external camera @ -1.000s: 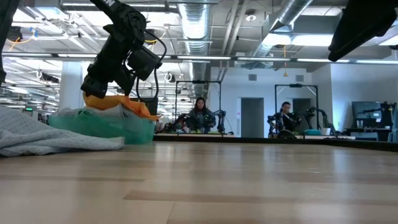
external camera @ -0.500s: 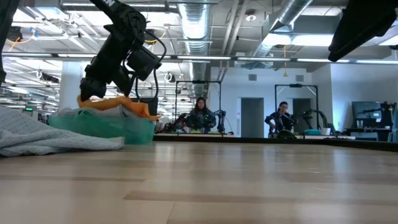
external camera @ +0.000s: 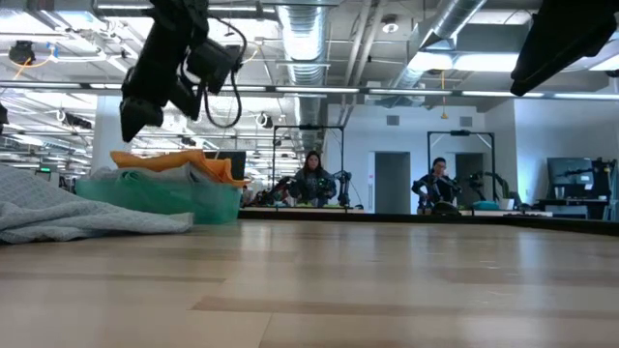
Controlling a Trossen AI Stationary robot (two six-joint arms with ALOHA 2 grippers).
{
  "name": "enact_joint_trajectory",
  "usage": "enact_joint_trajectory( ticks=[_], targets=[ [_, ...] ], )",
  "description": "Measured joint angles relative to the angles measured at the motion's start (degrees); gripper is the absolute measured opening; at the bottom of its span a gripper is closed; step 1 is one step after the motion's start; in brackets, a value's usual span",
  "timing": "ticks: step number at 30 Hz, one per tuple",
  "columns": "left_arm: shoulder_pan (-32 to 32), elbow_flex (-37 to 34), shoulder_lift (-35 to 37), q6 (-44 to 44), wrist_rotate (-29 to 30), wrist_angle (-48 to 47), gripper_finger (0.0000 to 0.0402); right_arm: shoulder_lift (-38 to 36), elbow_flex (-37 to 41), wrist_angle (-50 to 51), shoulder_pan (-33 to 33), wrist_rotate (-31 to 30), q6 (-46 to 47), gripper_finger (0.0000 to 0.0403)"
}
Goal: Fold microfiber towels
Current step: Put the folded orange towel into the bin
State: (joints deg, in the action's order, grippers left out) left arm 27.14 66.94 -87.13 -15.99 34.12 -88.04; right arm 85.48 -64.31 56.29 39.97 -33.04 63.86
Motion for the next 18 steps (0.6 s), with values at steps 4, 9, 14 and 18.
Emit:
enact_joint_trajectory(
  ticks=[4, 9, 14, 18],
  targets=[
    [-1.4, 0.0, 3.3, 3.8, -6.9, 8.3, 0.0157, 0.0, 0.0, 0.0, 0.0, 0.0, 0.0, 0.0221],
    [-1.9, 0.0, 3.6, 10.2, -10.1, 20.7, 0.0157, 0.0, 0.0, 0.0, 0.0, 0.0, 0.0, 0.0221],
    [-1.8, -2.8, 2.7, 12.7, -11.4, 27.1, 0.0157, 0.0, 0.0, 0.0, 0.0, 0.0, -1.3, 0.0221],
    [-1.8, -6.9, 2.6, 12.8, -11.2, 29.0, 0.0157, 0.0, 0.0, 0.1, 0.0, 0.0, -1.4, 0.0221]
  ],
)
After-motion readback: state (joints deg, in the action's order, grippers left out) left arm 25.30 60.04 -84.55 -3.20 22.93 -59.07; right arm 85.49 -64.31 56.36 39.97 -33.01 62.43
